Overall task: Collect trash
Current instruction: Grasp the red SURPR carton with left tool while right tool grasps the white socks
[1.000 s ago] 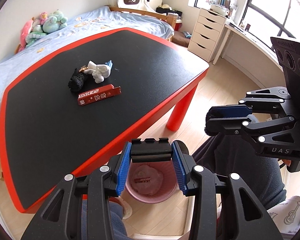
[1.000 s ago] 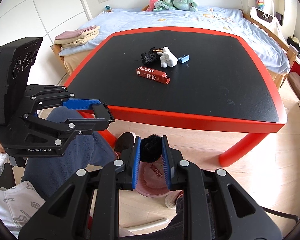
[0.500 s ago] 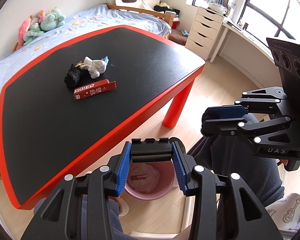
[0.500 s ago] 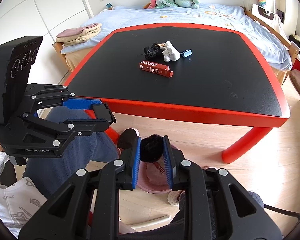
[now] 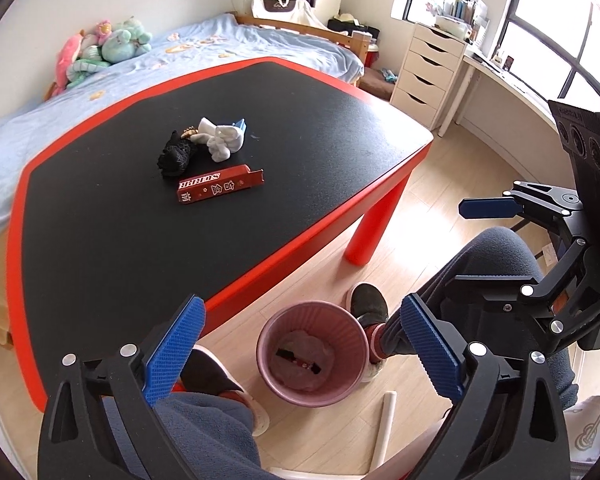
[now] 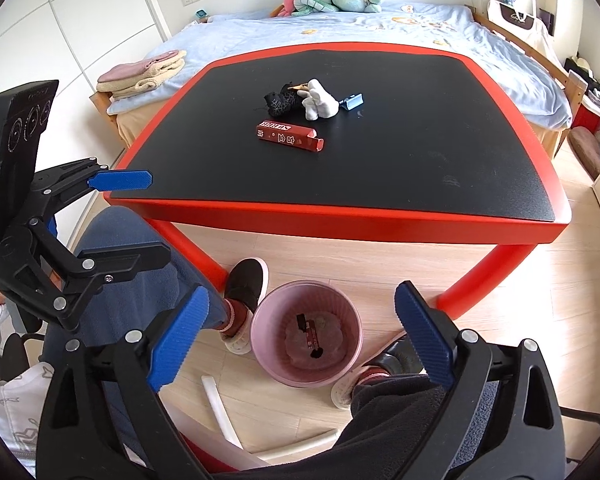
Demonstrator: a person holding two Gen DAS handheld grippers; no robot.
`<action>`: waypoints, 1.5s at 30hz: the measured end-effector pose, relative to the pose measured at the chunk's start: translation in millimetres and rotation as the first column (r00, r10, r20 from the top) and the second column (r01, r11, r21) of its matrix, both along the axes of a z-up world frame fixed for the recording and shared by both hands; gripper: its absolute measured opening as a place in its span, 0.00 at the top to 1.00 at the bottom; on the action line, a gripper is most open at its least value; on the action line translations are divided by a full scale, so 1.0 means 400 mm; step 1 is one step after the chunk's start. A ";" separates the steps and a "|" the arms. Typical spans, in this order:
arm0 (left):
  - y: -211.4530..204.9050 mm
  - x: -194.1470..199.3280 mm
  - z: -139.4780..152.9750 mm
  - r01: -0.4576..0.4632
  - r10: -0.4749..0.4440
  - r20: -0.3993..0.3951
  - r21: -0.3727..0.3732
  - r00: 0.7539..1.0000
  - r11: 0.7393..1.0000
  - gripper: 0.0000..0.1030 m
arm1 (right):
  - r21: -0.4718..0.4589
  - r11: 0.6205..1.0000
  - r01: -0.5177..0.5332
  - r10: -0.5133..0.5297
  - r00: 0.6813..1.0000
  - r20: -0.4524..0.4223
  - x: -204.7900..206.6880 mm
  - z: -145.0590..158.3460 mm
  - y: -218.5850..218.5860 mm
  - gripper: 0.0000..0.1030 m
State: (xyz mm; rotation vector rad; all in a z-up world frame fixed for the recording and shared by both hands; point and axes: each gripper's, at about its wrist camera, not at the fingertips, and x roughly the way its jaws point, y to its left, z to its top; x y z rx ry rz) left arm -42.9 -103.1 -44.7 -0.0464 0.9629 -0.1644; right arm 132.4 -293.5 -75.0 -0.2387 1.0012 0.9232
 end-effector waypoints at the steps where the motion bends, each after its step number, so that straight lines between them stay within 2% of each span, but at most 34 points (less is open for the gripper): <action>1: 0.003 0.000 0.000 -0.003 0.003 -0.001 0.000 1.000 1.000 0.08 | 0.003 1.000 0.000 0.000 1.000 -0.002 0.002 0.001 0.000 0.09; 13: 0.035 0.004 0.018 -0.031 0.031 0.004 0.013 1.000 0.999 0.08 | 0.022 1.000 -0.007 0.007 1.000 -0.003 0.012 0.018 0.011 0.07; 21: 0.067 0.034 0.044 -0.066 0.065 0.030 0.015 0.997 0.998 0.08 | 0.051 0.999 0.004 -0.005 1.000 0.021 0.058 0.059 0.030 0.07; 35: 0.102 0.141 0.047 -0.119 0.120 0.032 -0.003 0.992 0.993 0.08 | 0.110 0.994 0.006 -0.011 0.999 0.043 0.214 0.125 0.122 0.07; 45: 0.120 0.239 -0.005 -0.164 0.164 -0.005 -0.019 0.986 0.986 0.08 | 0.077 0.996 -0.042 0.040 0.999 0.023 0.347 0.096 0.237 0.07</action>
